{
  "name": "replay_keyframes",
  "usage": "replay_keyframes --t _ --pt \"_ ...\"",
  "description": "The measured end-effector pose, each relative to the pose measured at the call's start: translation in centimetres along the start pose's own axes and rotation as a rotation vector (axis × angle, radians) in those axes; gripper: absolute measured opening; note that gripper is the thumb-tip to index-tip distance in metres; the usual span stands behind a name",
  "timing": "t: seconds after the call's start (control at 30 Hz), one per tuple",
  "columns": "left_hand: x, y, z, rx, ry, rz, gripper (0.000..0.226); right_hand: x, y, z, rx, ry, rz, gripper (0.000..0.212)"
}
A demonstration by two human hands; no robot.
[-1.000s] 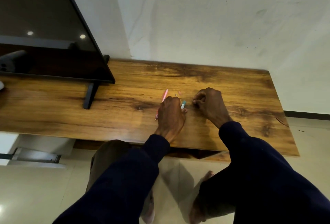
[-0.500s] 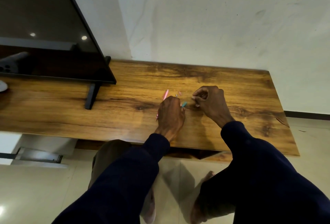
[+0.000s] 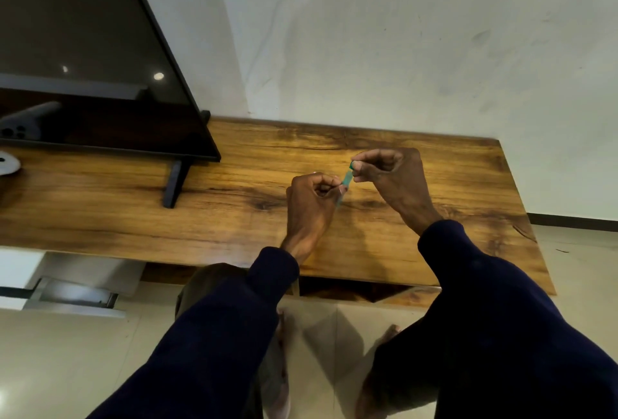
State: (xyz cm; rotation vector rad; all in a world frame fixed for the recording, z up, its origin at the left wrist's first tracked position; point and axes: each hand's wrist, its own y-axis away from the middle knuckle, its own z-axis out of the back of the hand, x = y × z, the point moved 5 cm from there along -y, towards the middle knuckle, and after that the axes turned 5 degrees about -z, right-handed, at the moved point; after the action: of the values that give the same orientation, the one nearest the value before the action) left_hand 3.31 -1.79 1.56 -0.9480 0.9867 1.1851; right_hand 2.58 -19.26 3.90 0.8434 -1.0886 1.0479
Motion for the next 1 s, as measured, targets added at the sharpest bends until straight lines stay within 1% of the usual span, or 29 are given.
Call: replay_keyframes --t 0.23,0.43,0.6,0.73,1.0 --pt "-0.2 0.0 0.3 -0.012 0.04 -0.017 0.012 0.9 0.1 0.0 0.015 0.023 0.025 0.015" --pt "-0.4 -0.1 0.6 -0.018 0.041 -0.03 0.011 1.4 0.4 -0.1 0.021 0.022 0.038 0.012" --pt "-0.5 0.0 0.8 -0.035 0.028 -0.051 0.011 2.1 0.1 0.0 0.049 0.095 0.05 0.007" --pt "-0.6 -0.1 0.8 -0.019 0.021 -0.061 0.01 2.5 0.0 0.1 0.073 0.169 0.075 0.009" --pt "-0.5 -0.2 1.0 -0.03 0.041 -0.05 0.011 2.5 -0.1 -0.3 0.103 0.199 0.076 0.008"
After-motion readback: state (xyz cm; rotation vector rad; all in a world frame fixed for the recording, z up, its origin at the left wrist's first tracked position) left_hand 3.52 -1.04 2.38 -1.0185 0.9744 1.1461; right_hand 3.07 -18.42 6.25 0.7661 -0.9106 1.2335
